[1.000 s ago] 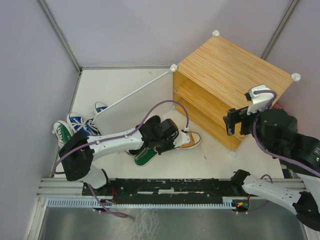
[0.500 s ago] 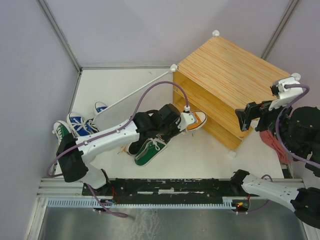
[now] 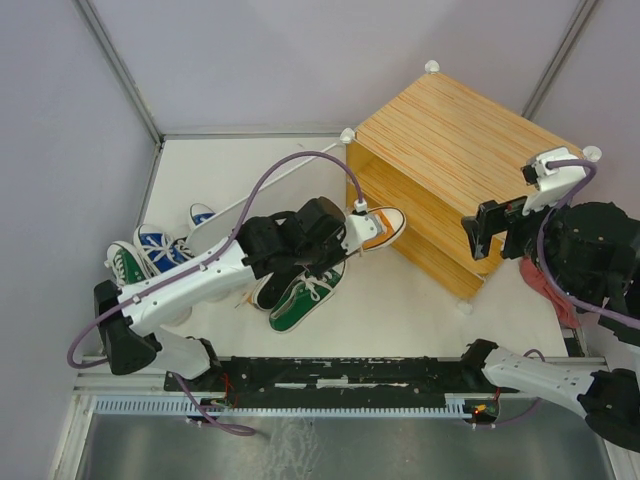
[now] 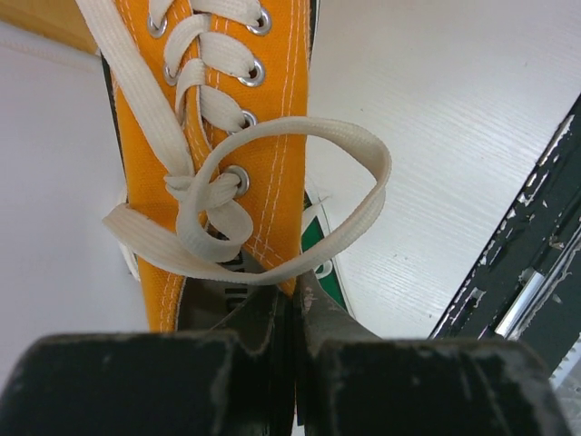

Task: Place and organize the shoes in the shoe cabinet
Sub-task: Place the shoe in the shoe cabinet.

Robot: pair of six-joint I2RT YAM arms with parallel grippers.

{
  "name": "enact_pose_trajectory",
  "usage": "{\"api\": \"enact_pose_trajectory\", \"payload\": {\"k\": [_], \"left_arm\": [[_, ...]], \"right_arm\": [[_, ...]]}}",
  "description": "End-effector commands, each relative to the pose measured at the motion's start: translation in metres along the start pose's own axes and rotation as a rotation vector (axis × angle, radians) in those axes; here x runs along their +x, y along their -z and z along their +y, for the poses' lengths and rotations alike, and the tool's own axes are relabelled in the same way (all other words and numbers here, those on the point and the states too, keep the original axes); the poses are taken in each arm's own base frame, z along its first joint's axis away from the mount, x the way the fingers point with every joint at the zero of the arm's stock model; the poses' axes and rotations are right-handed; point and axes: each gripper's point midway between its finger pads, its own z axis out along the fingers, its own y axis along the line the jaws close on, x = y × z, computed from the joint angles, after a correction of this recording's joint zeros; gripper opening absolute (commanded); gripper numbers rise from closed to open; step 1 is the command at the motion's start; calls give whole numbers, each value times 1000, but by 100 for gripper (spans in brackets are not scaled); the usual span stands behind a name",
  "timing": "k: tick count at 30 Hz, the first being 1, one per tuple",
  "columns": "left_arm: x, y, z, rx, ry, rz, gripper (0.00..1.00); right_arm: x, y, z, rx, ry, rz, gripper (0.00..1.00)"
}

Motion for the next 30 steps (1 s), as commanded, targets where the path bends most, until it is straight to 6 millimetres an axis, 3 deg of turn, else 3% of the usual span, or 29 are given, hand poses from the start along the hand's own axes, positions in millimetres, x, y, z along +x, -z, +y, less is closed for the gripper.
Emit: {"api": "enact_pose_trajectory", "payload": {"k": [1,5,9,16,25,30], "left_arm": [[-64,33,26,-115,18,-237,3],[-83,24,39,-177,29,-255,3],[-98,1,49,-220,25,-233,3],[-141,-22,72,-315,77,-315,3],[-170,-50,109,-362,195,-440,3],[-173,-70,128,-387,223,-467,3]], "right_arm": [[-16,-3,2,-2,-3,-41,99],[-17,-6,4,-4,5,-39,99],[-18,-5,3,2,6,-46,99],[-19,-1,-2,12,7,-58,99],[-15,5,-9,32,2,-61,99],[-11,5,-11,39,0,-53,99]]}}
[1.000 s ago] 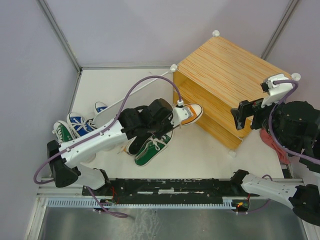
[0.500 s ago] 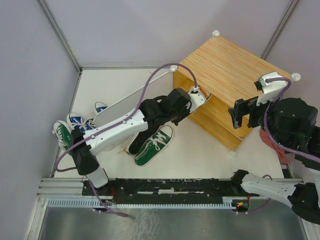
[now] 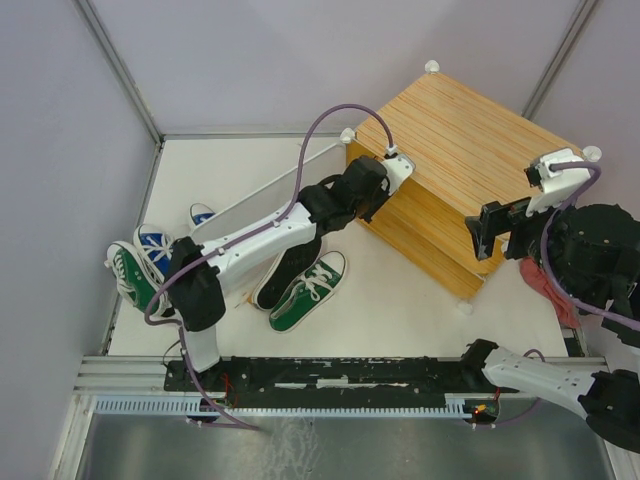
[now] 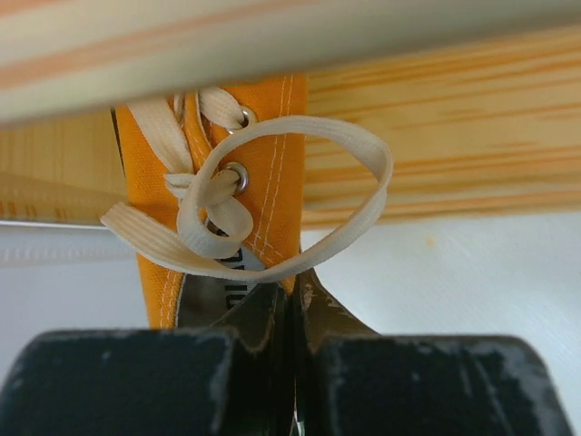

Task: Place and organize the shoes in the shoe cabinet
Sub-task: Place the shoe in the shoe cabinet.

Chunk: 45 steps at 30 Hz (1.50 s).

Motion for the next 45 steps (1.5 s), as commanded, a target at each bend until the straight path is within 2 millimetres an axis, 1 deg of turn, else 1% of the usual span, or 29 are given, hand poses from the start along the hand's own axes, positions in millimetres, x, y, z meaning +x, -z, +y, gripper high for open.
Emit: {"api": "enact_pose_trajectory", "payload": {"k": [1,4,9,14,21,24,25,28,30,31,32,34,35,36,37,40,45], "left_arm": [[-77,0,32,-82,137,-275,3],[-80,-7,36,-89,151,-309,3],[-86,-14,43,-100,166,-346,3],[-91,-21,45,-95,181,-358,3],[-81,-40,45,-104,244,-370,6],[-81,-45,48,-114,261,-379,6],[-81,-46,49,-118,263,-382,8],[-84,-47,49,-119,266,-395,18],[-86,-46,47,-105,262,-403,30],[-86,-46,46,-98,259,-403,44],[-86,-46,44,-86,253,-401,54],[-86,-44,41,-68,244,-397,69],[-85,-43,40,-63,240,-393,80],[-86,-40,40,-57,238,-393,97],[-84,-40,39,-52,234,-386,100],[-88,-25,40,-36,226,-403,99],[-99,7,41,-11,204,-453,99]], "right_arm": [[-8,2,-6,27,-19,-38,99],[-5,3,-7,33,-21,-31,99],[-4,4,-9,39,-28,-29,99],[0,4,-9,41,-32,-20,99],[4,8,-12,45,-44,-17,99],[5,9,-12,45,-47,-13,99],[6,10,-13,47,-48,-12,99],[8,11,-14,49,-48,-10,99],[9,11,-15,52,-49,-10,99],[9,12,-15,52,-50,-11,99],[9,11,-15,53,-49,-10,99],[9,12,-15,53,-52,-13,99],[9,11,-15,53,-53,-13,99],[9,11,-15,51,-53,-13,99],[9,11,-14,47,-52,-12,99],[10,8,-11,44,-48,-5,99],[12,5,-8,35,-41,6,99]]}}
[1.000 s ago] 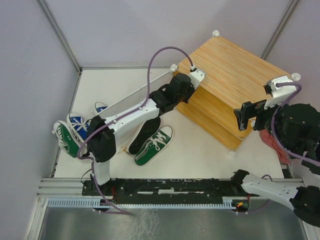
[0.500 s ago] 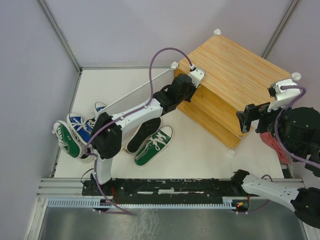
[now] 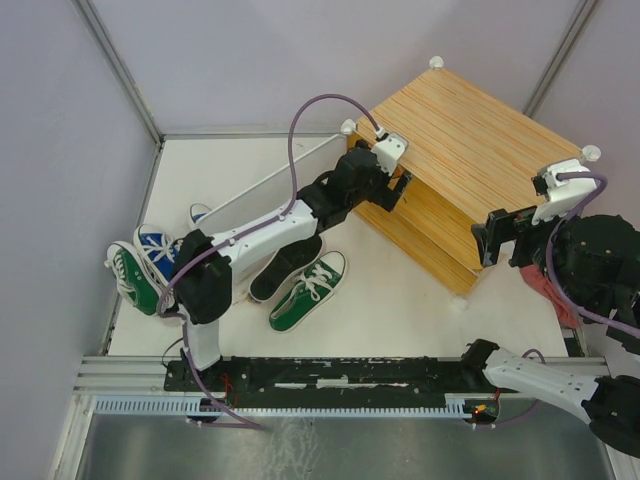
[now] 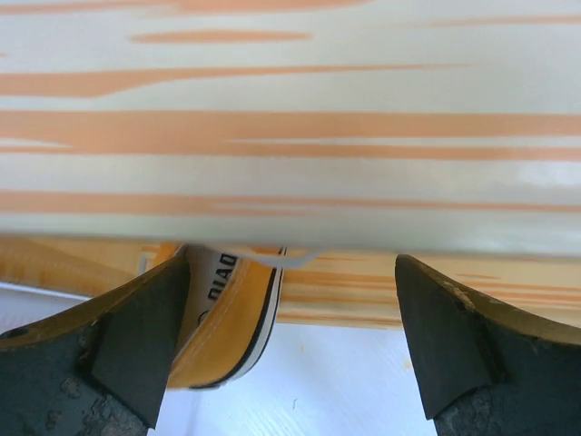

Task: Place and organize the shoes in the shoe cabinet
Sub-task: Place the shoe in the shoe cabinet.

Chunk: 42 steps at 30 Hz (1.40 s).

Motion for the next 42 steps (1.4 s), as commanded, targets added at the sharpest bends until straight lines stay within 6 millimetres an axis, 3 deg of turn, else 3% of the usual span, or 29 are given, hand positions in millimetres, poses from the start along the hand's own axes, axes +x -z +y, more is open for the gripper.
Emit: {"api": "enact_pose_trajectory", "payload": {"k": [1,7,12,19,25,31,38,39,42], "left_arm": [[-80,49,5,40,3,-209,99],[-90,76,-5,116,25,-237,99],[-55,88,3,80,44,-206,99],[-17,81,8,67,53,-229,100],[-16,69,31,-27,121,-368,94],[-10,50,31,-13,152,-386,91],[7,34,35,-10,191,-358,78],[7,33,34,-6,196,-362,74],[3,30,31,15,199,-372,49]], "right_arm": [[-2,-4,1,9,-14,-8,99],[1,-6,1,13,-10,-1,99],[2,-5,-1,19,-9,-2,99],[2,-5,-1,20,-13,0,99],[3,-3,-4,38,-9,5,99],[3,-4,-5,48,-3,11,99],[5,-3,-10,68,4,14,99],[5,-3,-10,69,3,13,99],[5,-3,-11,72,2,12,99]]}}
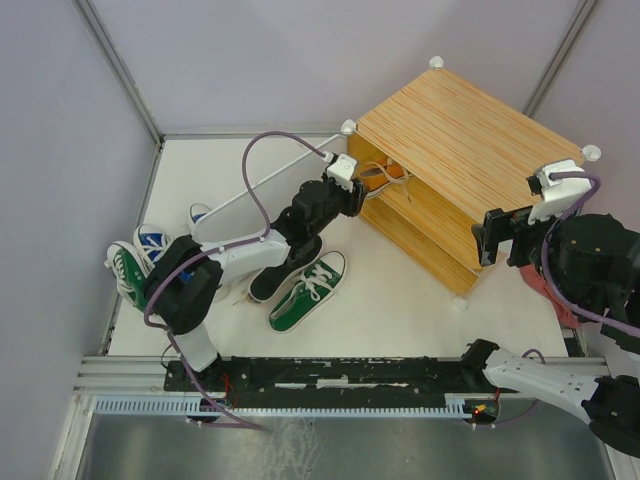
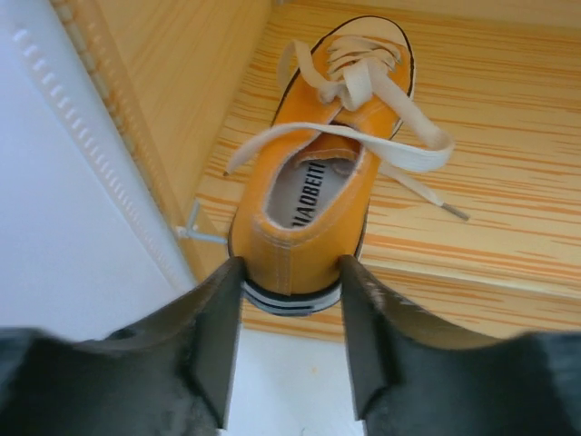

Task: Place and organize the shoes in the shoe cabinet
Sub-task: Place the shoe in the shoe cabinet.

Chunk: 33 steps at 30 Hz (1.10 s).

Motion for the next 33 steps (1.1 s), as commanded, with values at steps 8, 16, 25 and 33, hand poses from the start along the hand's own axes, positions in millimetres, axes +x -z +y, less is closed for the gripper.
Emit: {"api": "enact_pose_trajectory", "payload": {"k": [8,16,25,33], "left_arm": [[-38,-14,-13,53,120,-133,3],[-63,-29,-4,-27,209,-203,3],[-72,-48,5,-77,124,-197,3],[-60,-50,16,-172,49,-176,3]], "right_arm": [[-1,4,-10,46,-19,-14,99],[1,5,-10,40,-31,-13,99],[3,6,-11,42,-28,-11,99],[6,4,-11,45,-20,-2,99]]}}
